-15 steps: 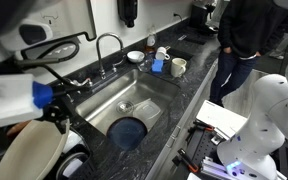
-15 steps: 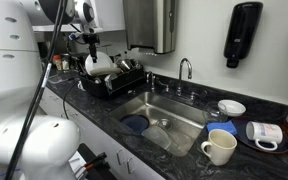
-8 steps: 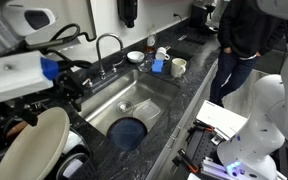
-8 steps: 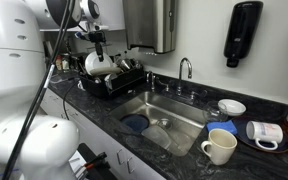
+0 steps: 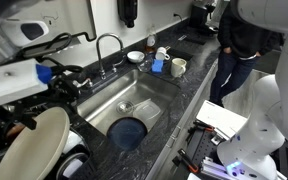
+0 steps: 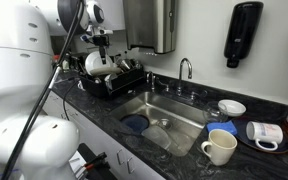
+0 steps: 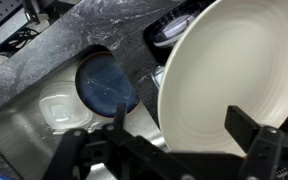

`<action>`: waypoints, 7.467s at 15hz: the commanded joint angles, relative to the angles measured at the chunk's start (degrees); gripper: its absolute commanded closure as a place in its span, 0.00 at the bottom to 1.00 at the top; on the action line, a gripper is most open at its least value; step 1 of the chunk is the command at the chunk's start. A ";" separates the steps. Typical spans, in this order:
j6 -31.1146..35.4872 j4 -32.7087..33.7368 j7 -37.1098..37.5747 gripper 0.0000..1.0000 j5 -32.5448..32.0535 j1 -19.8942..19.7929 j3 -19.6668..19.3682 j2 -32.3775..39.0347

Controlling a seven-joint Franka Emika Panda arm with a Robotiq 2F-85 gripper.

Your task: Remove the cream white plate from the dish rack and put it in the sink

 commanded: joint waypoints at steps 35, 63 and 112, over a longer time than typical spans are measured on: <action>-2.51 -14.93 23.95 0.99 0.23 -1.46 1.06 -15.28; 50.66 -71.15 38.36 0.99 9.49 -21.24 -0.28 -33.96; 57.85 -63.20 31.31 0.00 -3.54 -7.73 -13.36 -15.83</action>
